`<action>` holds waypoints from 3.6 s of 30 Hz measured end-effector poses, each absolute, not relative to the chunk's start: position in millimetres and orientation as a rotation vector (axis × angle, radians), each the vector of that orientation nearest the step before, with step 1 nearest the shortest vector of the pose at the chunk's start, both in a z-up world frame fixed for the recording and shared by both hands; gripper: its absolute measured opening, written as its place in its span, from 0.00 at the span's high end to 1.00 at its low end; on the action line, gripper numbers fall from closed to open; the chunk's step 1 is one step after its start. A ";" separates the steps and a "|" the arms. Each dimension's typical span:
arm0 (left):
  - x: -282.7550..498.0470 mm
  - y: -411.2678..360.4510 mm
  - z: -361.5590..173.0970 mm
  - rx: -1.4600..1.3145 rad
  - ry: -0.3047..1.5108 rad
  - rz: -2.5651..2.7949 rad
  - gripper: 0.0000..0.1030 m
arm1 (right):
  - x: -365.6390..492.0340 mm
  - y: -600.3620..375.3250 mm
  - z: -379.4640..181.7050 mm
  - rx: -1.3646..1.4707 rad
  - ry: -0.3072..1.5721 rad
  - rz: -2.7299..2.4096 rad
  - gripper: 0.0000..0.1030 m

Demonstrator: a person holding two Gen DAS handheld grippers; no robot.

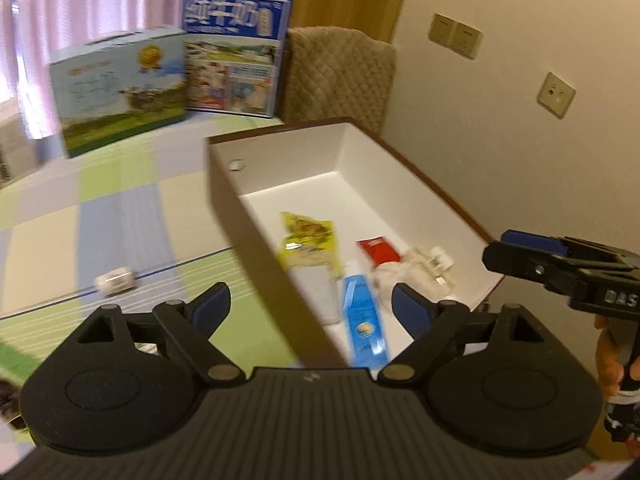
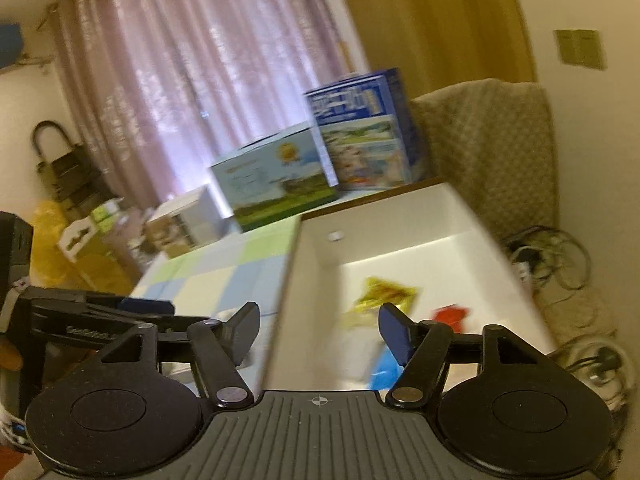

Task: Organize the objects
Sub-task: 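Withdraw both tools from the box back toward the table items, then grasp the white ointment box with the right gripper while the left tool approaches the dark dried item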

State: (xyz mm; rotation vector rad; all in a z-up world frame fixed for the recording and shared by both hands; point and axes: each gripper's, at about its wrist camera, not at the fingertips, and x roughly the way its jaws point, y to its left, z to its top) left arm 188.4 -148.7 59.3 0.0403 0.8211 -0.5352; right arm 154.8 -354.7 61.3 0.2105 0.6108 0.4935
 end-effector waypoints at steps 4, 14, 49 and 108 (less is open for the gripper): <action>171.5 -110.9 61.5 0.054 0.796 -0.470 0.14 | 140.5 -313.2 55.8 0.197 0.620 0.550 0.37; 145.5 -12.8 49.0 0.018 0.809 -0.292 0.14 | 134.2 -228.2 26.2 0.151 0.691 0.643 0.36; 155.7 82.6 -23.4 -0.113 0.878 -0.067 0.14 | 174.2 -138.1 -52.9 -0.059 0.815 0.631 0.37; 174.9 113.6 -56.4 -0.130 0.942 0.065 0.14 | 186.3 -118.5 -108.1 -0.338 0.924 0.700 0.66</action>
